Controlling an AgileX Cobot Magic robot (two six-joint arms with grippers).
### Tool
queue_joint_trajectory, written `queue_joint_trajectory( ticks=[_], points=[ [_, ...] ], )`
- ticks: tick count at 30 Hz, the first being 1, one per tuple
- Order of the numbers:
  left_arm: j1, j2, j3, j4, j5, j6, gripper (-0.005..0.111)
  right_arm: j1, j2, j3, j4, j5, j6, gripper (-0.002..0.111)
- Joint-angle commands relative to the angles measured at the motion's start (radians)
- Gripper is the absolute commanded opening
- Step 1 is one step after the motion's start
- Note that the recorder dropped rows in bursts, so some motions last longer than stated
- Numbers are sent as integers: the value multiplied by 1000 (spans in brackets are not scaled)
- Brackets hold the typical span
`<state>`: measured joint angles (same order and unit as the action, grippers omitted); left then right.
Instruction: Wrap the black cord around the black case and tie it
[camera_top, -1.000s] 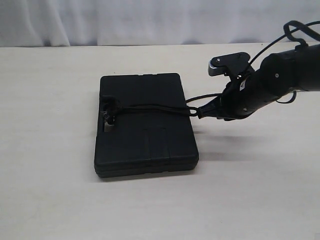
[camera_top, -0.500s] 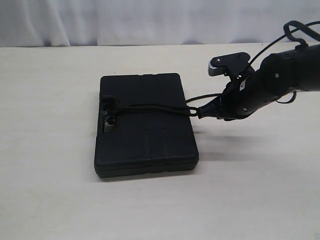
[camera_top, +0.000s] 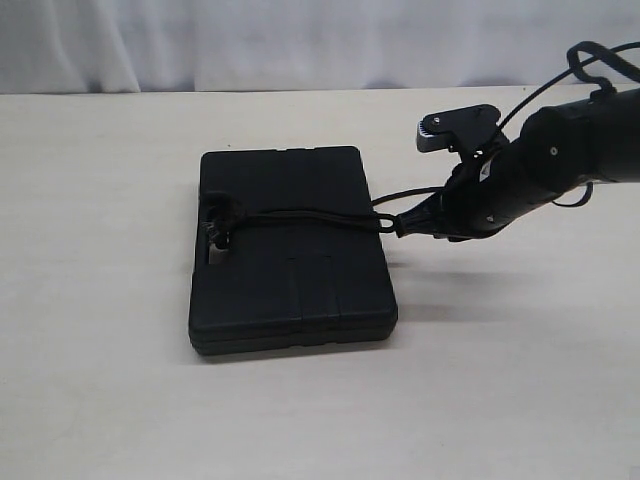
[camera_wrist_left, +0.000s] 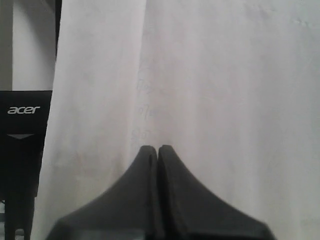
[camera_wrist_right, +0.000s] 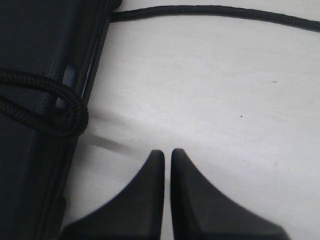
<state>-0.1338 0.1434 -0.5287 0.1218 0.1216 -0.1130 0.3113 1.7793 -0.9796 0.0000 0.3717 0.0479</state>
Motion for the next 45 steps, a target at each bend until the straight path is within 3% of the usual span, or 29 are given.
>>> queue_joint_trajectory(
  ticks=[1,4,20,29,45],
  points=[
    [45,-76,70,0,-57,-44,0,-6,-9,6,0,-4,-2,4],
    [47,-143,107,0,-54,-44,0,-6,-9,6,0,-4,-2,4],
    [59,-143,257,23,-75,-38,0,-6,-9,6,0,-8,-2,4],
    [59,-143,421,23,-71,129,0,-6,-9,6,0,-8,-2,4],
    [59,-143,529,-9,-48,136,0,-6,-9,6,0,-8,-2,4]
  ],
)
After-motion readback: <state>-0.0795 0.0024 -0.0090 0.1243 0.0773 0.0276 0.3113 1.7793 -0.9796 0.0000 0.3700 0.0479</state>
